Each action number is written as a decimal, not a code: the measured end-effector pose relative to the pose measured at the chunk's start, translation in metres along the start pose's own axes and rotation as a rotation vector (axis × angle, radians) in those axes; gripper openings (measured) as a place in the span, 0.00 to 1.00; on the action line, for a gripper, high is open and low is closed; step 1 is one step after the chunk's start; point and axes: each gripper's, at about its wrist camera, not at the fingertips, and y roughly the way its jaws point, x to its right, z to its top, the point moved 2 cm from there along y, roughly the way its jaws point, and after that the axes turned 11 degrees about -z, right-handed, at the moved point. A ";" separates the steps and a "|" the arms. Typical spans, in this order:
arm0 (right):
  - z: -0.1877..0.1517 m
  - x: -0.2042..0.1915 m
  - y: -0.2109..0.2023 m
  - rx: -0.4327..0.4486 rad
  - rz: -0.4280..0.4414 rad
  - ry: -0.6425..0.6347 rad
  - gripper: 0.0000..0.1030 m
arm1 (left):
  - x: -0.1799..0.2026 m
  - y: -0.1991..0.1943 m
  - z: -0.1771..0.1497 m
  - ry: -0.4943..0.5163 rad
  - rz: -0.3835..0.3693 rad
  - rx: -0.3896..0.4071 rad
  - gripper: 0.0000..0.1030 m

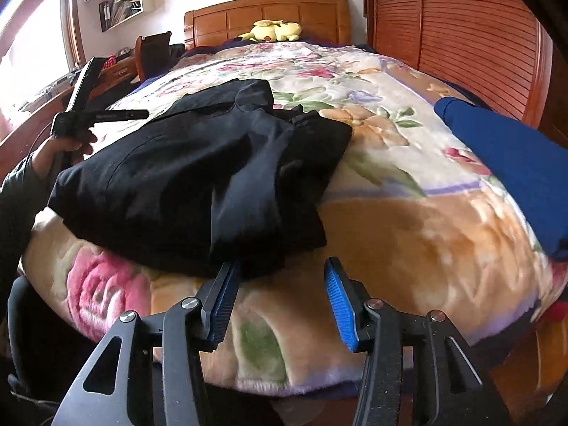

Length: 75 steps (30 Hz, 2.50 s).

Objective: Fold large clothes

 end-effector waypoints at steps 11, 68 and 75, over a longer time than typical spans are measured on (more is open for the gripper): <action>0.006 0.005 0.014 0.042 0.039 0.065 0.49 | -0.005 0.010 0.000 -0.018 -0.010 -0.014 0.75; 0.031 0.033 0.073 0.069 0.012 0.018 0.11 | -0.002 0.083 0.026 -0.093 -0.126 -0.100 0.67; 0.034 0.034 0.080 0.050 0.013 0.047 0.18 | 0.006 0.090 0.023 -0.100 -0.180 -0.115 0.44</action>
